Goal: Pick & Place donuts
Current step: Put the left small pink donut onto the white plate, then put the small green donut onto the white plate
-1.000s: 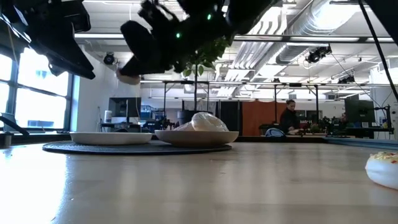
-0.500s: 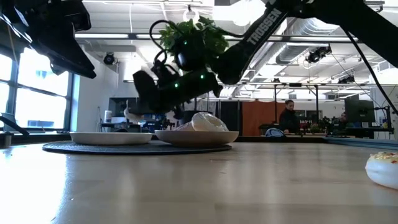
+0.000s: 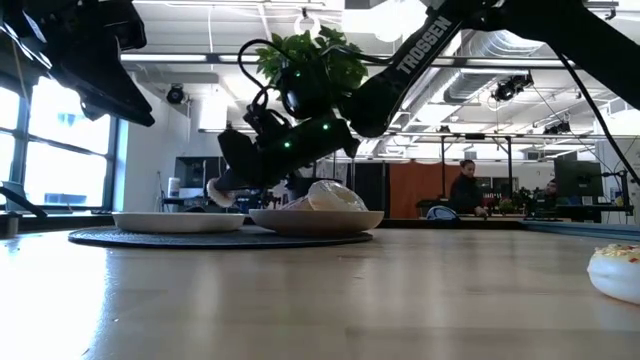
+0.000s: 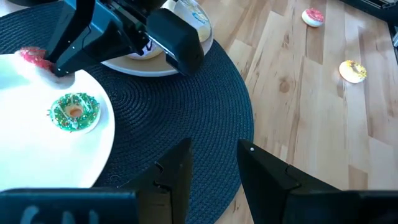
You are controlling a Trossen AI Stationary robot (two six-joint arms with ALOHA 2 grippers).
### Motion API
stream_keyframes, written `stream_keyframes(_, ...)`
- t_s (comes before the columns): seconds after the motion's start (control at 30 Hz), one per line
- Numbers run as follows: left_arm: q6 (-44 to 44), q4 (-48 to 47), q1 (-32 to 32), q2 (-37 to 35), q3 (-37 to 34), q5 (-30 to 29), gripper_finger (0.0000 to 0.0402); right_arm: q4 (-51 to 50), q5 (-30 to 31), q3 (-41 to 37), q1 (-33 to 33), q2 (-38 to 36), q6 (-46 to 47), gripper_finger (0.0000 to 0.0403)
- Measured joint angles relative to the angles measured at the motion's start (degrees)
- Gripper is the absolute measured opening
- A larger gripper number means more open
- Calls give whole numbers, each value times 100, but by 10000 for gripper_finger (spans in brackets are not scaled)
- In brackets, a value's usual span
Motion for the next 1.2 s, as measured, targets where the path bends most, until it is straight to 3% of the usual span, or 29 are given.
stream_keyframes(0.23, -1, 0, 2, 0, 0, 0, 126, -195, 157, 0, -11, 0, -21, 96)
stream_keyframes(0.43, -3, 0, 1, 0, 0, 0, 126, -20, 115, 4, 23, 0, -8, 109)
stream_keyframes(0.67, -263, 3, 2, 0, 0, 155, 126, -749, -931, 9, 363, -489, 93, 110)
stream_keyframes(0.83, -453, 56, 1, 272, 4, 867, 126, -2411, -1061, 10, 827, -1171, -309, 110)
stream_keyframes(0.93, -688, 264, -2, 587, 2, 1921, 126, -3414, -1028, 9, 1139, -1527, -367, 110)
stream_keyframes(1.03, -1095, 516, -108, 973, 2, 2826, 126, -4285, -788, 9, 1441, -1806, -371, 110)
stream_keyframes(1.2, -1661, 936, -543, 1811, 7, 3753, 126, -5478, -32, 9, 1786, -2147, -594, 110)
